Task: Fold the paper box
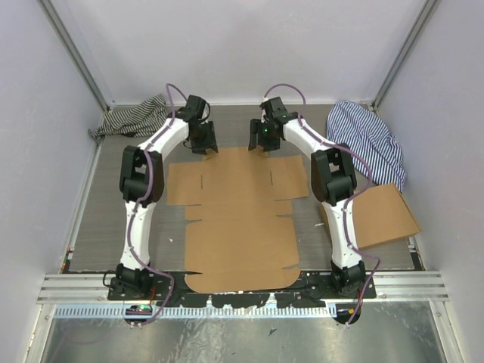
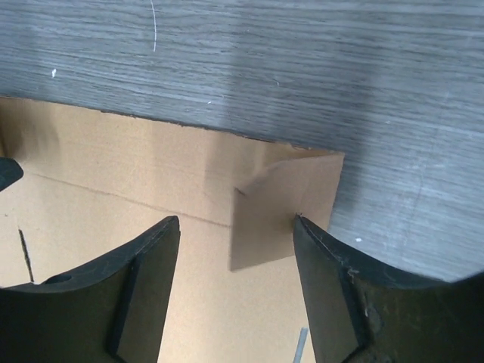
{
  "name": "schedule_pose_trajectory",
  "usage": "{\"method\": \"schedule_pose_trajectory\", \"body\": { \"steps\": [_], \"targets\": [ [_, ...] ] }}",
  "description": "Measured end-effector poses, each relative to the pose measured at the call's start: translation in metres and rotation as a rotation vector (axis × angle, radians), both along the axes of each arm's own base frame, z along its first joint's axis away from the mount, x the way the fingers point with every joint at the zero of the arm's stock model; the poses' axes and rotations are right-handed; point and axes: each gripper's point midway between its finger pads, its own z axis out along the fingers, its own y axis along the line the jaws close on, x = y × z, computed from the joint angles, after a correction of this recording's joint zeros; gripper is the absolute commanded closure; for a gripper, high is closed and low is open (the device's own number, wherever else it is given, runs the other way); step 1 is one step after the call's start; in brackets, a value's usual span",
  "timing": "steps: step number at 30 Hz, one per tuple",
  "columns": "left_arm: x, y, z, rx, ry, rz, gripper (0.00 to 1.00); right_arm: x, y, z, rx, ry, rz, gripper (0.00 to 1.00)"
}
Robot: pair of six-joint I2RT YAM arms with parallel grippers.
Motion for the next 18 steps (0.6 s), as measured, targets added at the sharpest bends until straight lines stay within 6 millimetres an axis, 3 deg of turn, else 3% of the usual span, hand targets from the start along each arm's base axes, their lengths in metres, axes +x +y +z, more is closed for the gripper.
{"method": "schedule_pose_trajectory", "body": {
  "steps": [5,11,15,18],
  "targets": [
    [-0.002,0.004,0.028,-0.005,-0.031,0.003,0.40,-0.002,-0.009,0.033,-0.015,-0.037,-0.023,0.31],
    [-0.016,0.018,0.094,-0.014,-0.135,0.026,0.38,-0.009,-0.030,0.097,-0.032,-0.142,-0.076,0.29],
    [-0.044,0.037,0.125,0.000,-0.184,0.059,0.35,-0.036,-0.052,0.127,-0.070,-0.175,-0.117,0.28],
    [-0.076,0.050,0.129,-0.003,-0.186,0.088,0.35,-0.070,-0.072,0.128,-0.102,-0.164,-0.144,0.25]
  ]
}}
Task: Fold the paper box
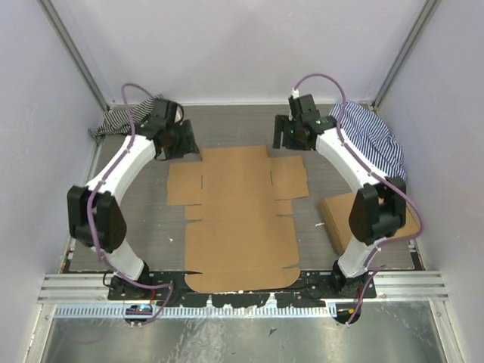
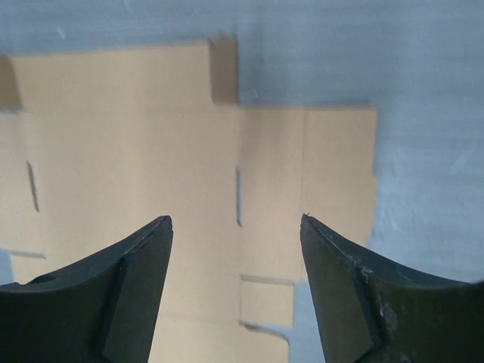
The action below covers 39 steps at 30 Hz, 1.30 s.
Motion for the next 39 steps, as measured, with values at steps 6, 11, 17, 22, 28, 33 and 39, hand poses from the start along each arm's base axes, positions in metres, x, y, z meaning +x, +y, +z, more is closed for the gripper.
{"method": "schedule_pose_trajectory", "body": {
  "steps": [6,11,17,22,28,33,39],
  "targets": [
    [-0.080,0.019,-0.053,-0.027,0.113,0.056,0.35,-0.083,-0.033,-0.041,-0.061,0.102,-0.033,0.22],
    [-0.133,0.030,-0.095,-0.043,0.204,0.114,0.34,-0.128,-0.039,-0.076,-0.080,0.168,-0.023,0.21],
    [-0.141,0.028,-0.094,-0.091,0.145,0.122,0.15,-0.157,-0.032,-0.120,-0.013,0.247,-0.012,0.15],
    [-0.151,0.029,-0.095,-0.139,0.089,0.135,0.03,-0.169,-0.027,-0.136,0.044,0.278,-0.034,0.08],
    [-0.149,0.027,-0.100,-0.170,0.049,0.148,0.04,-0.161,-0.024,-0.134,0.070,0.249,-0.057,0.05],
    [-0.148,0.023,-0.115,-0.180,0.076,0.145,0.05,-0.159,-0.023,-0.135,0.083,0.242,-0.072,0.04],
    [-0.150,0.019,-0.129,-0.185,0.123,0.135,0.07,-0.160,-0.026,-0.139,0.083,0.248,-0.084,0.04]
  ]
}}
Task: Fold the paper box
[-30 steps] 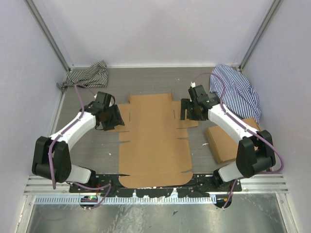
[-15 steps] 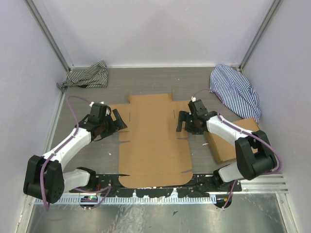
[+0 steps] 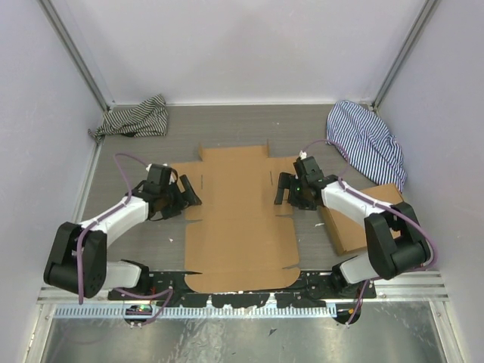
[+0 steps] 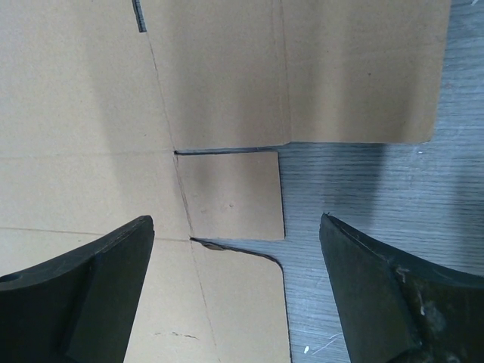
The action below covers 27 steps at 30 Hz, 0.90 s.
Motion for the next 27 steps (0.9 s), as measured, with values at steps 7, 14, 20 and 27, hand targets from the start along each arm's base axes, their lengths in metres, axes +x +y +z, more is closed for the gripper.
{"method": "schedule_pose_trajectory", "body": {
  "steps": [7,14,20,27],
  "targets": [
    [0.002,-0.007,-0.009,-0.028,0.020,-0.019,0.10,-0.002,-0.002,-0.011,-0.014,0.023,-0.005,0.05],
    [0.015,-0.022,-0.009,-0.087,-0.015,-0.048,0.17,0.004,0.003,-0.010,0.009,-0.001,0.009,0.10],
    [0.023,-0.026,-0.011,-0.100,-0.035,-0.054,0.26,0.005,0.004,-0.010,0.024,-0.007,0.028,0.13],
    [0.025,-0.024,-0.013,-0.084,-0.040,-0.047,0.36,-0.002,0.002,-0.005,0.032,0.001,0.039,0.15]
  ]
}}
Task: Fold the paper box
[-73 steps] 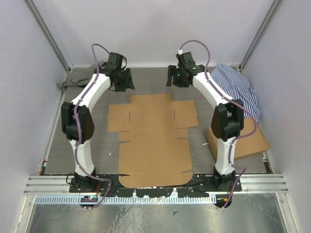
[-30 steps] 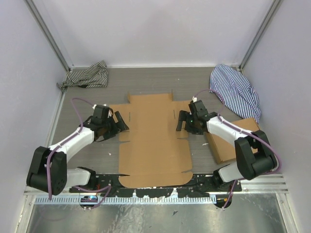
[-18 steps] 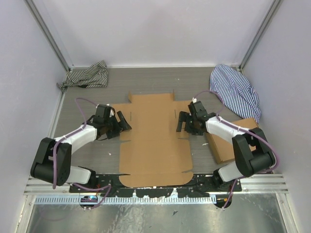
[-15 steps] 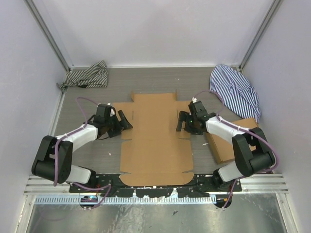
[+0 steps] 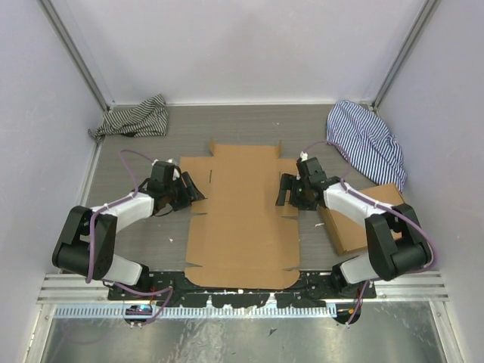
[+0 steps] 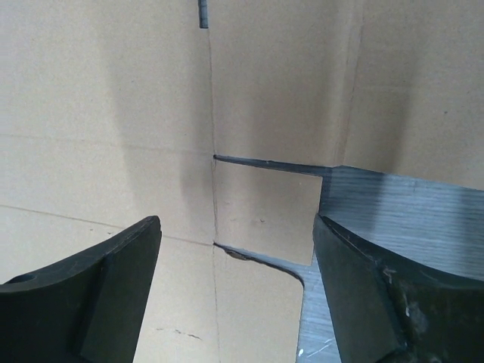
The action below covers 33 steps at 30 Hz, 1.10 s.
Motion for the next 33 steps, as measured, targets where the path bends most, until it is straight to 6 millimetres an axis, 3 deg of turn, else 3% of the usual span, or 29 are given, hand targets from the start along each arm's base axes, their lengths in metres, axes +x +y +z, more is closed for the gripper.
{"method": "schedule_pose_trajectory", "body": {
  "steps": [9,19,33],
  "targets": [
    [-0.005,0.001,-0.001,0.010,0.014,0.002,0.38,-0.002,0.016,0.032,0.094,-0.055,0.040,0.15],
    [-0.022,0.009,0.000,0.041,0.054,0.012,0.41,0.000,0.029,0.038,0.122,-0.074,0.056,0.16],
    [-0.041,0.009,0.001,0.063,0.102,-0.007,0.45,-0.006,0.082,0.058,0.221,-0.100,0.169,0.17]
  ]
}}
